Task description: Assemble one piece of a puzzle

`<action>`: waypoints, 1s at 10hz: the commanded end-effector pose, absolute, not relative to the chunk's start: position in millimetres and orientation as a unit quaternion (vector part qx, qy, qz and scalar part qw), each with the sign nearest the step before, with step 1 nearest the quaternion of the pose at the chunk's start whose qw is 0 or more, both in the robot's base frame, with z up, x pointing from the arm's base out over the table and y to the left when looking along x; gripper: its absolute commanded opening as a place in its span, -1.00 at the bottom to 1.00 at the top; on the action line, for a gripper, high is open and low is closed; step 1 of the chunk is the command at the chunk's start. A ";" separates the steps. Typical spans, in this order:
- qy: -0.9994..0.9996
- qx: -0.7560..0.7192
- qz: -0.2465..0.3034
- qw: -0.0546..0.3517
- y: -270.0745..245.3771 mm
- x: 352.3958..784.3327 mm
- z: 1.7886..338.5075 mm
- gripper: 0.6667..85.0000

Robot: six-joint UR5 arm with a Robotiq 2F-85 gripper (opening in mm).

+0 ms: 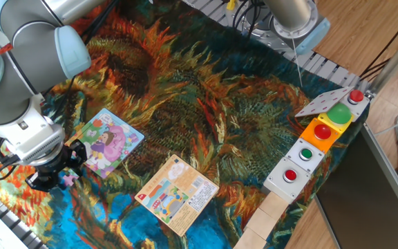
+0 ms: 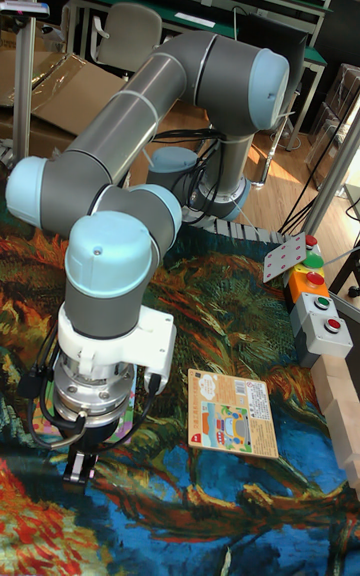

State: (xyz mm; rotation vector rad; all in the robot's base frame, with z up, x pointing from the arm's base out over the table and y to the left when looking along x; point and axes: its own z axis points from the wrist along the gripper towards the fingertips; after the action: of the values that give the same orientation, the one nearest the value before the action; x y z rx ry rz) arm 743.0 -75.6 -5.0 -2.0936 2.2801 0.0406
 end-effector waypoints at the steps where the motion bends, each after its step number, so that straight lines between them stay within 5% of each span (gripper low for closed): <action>1: 0.738 -0.674 0.014 0.027 -74.4 744.5 -2.4 0.02; 10: 0.736 -0.676 0.021 0.029 -74.4 743.4 -1.7 0.24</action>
State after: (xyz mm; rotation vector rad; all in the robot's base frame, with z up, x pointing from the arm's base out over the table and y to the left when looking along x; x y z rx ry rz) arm 743.5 -75.8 -3.9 -2.0973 2.2761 0.0440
